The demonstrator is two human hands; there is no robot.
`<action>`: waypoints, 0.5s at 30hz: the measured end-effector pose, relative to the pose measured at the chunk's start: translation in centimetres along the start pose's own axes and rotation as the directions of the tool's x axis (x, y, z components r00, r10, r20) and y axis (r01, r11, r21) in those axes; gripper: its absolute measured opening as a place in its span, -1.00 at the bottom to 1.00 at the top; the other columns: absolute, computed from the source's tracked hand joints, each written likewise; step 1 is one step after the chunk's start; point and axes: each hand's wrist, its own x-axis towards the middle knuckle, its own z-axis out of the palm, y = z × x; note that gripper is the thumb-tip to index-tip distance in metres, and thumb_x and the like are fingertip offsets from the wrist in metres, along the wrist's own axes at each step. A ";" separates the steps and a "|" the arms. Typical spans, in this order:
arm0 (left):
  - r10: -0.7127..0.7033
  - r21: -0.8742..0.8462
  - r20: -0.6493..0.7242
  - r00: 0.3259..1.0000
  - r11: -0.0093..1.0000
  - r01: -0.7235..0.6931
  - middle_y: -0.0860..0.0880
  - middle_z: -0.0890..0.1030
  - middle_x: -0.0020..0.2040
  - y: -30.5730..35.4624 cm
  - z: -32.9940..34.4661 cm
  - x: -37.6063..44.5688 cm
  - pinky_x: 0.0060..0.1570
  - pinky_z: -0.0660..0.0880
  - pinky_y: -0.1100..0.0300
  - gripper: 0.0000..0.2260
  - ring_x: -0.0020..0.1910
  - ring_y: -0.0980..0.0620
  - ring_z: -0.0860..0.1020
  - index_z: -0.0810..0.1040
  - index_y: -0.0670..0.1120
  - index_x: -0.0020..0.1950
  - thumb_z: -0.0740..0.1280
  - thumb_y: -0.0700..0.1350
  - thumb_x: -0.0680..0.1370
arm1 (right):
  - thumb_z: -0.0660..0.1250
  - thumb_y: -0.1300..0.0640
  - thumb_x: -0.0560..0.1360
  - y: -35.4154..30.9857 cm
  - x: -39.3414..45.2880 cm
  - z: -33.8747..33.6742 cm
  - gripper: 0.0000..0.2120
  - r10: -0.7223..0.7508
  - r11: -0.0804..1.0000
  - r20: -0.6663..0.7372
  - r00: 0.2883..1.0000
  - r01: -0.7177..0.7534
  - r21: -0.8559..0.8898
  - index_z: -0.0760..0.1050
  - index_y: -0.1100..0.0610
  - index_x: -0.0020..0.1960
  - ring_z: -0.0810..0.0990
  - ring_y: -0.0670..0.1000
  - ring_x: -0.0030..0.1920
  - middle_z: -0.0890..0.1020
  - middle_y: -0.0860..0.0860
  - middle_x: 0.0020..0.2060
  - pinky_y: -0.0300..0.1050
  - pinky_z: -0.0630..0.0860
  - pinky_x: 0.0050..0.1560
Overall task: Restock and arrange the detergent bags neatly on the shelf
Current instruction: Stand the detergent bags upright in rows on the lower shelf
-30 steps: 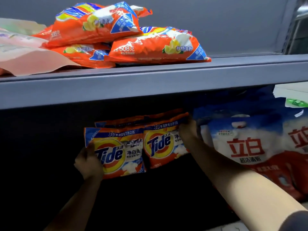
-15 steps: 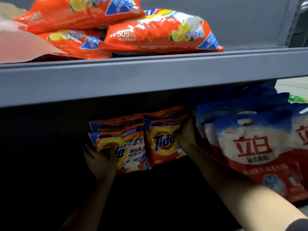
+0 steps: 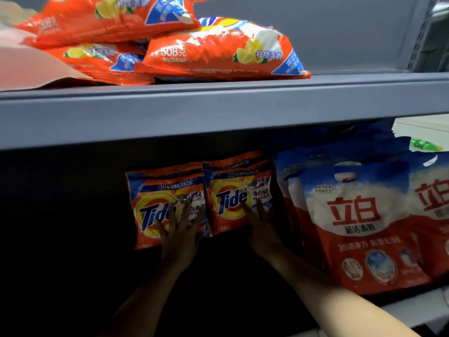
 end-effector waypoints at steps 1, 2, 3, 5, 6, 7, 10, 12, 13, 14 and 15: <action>-0.010 0.003 0.024 1.000 1.000 0.010 0.02 -0.44 0.48 0.3 -0.5 -0.1 0.32 -0.34 -0.38 -0.34 0.39 -0.19 -0.51 -0.46 0.29 0.39 0.06 0.19 0.60 | 0.21 0.06 0.60 0.2 0.0 -0.2 -0.37 -0.009 1.000 0.012 1.000 0.010 -0.005 -0.06 -0.14 0.54 -0.12 0.17 0.54 -0.26 0.03 0.53 0.17 0.12 0.48; -0.018 -0.009 0.042 0.999 1.000 0.018 0.02 -0.43 0.49 0.7 -0.9 -0.3 0.33 -0.33 -0.38 -0.33 0.41 -0.20 -0.48 -0.39 0.25 0.44 0.10 0.16 0.61 | 0.21 0.06 0.60 0.3 -0.1 -0.4 -0.37 -0.012 1.000 0.024 1.000 0.012 -0.017 -0.06 -0.16 0.54 -0.14 0.17 0.54 -0.25 0.03 0.54 0.17 0.11 0.49; -0.027 -0.029 0.060 0.998 0.999 0.029 0.01 -0.40 0.50 1.0 -1.3 -0.4 0.35 -0.29 -0.37 -0.33 0.43 -0.20 -0.45 -0.32 0.23 0.48 0.14 0.13 0.60 | 0.21 0.06 0.60 0.4 -0.2 -0.6 -0.36 -0.016 0.999 0.041 0.999 0.017 -0.033 -0.06 -0.17 0.54 -0.15 0.17 0.54 -0.25 0.02 0.54 0.18 0.10 0.49; -0.050 -0.062 0.088 0.995 0.997 0.056 0.01 -0.34 0.53 1.6 -2.2 -0.8 0.40 -0.18 -0.33 -0.35 0.46 -0.20 -0.38 -0.21 0.22 0.52 0.17 0.09 0.60 | 0.23 0.04 0.59 0.4 -0.3 -1.2 -0.35 0.004 0.998 0.077 0.997 0.001 -0.058 -0.05 -0.17 0.54 -0.14 0.15 0.54 -0.22 0.01 0.54 0.18 0.07 0.50; -0.067 -0.072 0.097 0.993 0.995 0.074 0.01 -0.29 0.54 2.0 -2.6 -1.0 0.42 -0.13 -0.29 -0.36 0.49 -0.19 -0.33 -0.17 0.20 0.53 0.17 0.08 0.60 | 0.24 0.02 0.58 0.3 -0.4 -1.4 -0.35 0.017 0.997 0.089 0.996 -0.011 -0.070 -0.03 -0.16 0.54 -0.11 0.15 0.54 -0.18 0.00 0.55 0.17 0.07 0.50; -0.084 -0.077 0.103 0.991 0.993 0.092 0.00 -0.22 0.56 2.4 -3.0 -1.3 0.43 -0.07 -0.24 -0.39 0.51 -0.18 -0.26 -0.11 0.17 0.54 0.17 0.08 0.60 | 0.24 -0.01 0.57 0.2 -0.5 -1.7 -0.36 0.027 0.996 0.093 0.995 -0.019 -0.082 -0.01 -0.13 0.54 -0.07 0.14 0.54 -0.12 0.00 0.55 0.17 0.07 0.50; -0.124 -0.077 0.063 0.990 0.989 0.128 -0.03 0.10 0.55 3.7 -4.3 -2.0 0.39 0.16 -0.12 -0.50 0.52 -0.13 0.02 0.17 0.06 0.50 0.19 0.07 0.59 | 0.21 -0.14 0.52 -0.2 -1.2 -2.0 -0.38 0.018 0.993 0.086 0.996 -0.008 -0.117 0.10 -0.09 0.52 0.01 0.13 0.53 0.10 0.00 0.53 0.20 0.08 0.48; -0.150 -0.088 0.028 0.988 0.984 0.152 -0.03 0.30 0.46 4.2 -5.1 -2.7 0.32 0.27 -0.05 -0.58 0.44 -0.07 0.25 0.30 0.02 0.43 0.18 0.07 0.58 | 0.19 -0.19 0.47 -0.4 -2.0 -2.4 -0.38 -0.003 0.995 0.086 0.996 0.011 -0.096 0.16 -0.09 0.49 0.11 0.13 0.52 0.22 0.01 0.50 0.20 0.14 0.46; -0.166 -0.098 0.019 0.986 0.981 0.167 -0.03 0.37 0.41 4.4 -5.6 -3.1 0.30 0.31 -0.02 -0.60 0.38 -0.06 0.33 0.33 0.01 0.41 0.18 0.07 0.58 | 0.20 -0.18 0.47 -0.6 -2.5 -2.7 -0.38 -0.014 0.996 0.091 0.996 0.022 -0.088 0.17 -0.07 0.49 0.13 0.13 0.51 0.24 0.02 0.49 0.19 0.15 0.45; -0.185 -0.110 0.019 0.983 0.976 0.186 -0.03 0.42 0.37 4.7 -6.1 -3.6 0.28 0.32 -0.01 -0.61 0.33 -0.05 0.38 0.35 0.00 0.40 0.17 0.07 0.58 | 0.20 -0.16 0.49 -1.0 -3.2 -3.2 -0.38 -0.027 0.995 0.092 0.995 0.036 -0.092 0.16 -0.05 0.50 0.13 0.13 0.51 0.24 0.03 0.49 0.19 0.16 0.45; -0.203 -0.119 0.025 0.979 0.972 0.205 -0.04 0.44 0.34 5.1 -6.7 -4.2 0.27 0.33 0.01 -0.61 0.31 -0.05 0.40 0.35 0.00 0.40 0.17 0.07 0.59 | 0.21 -0.13 0.51 -1.4 -3.9 -3.8 -0.40 -0.037 0.993 0.087 0.996 0.046 -0.105 0.16 -0.04 0.50 0.13 0.13 0.51 0.24 0.04 0.49 0.18 0.15 0.46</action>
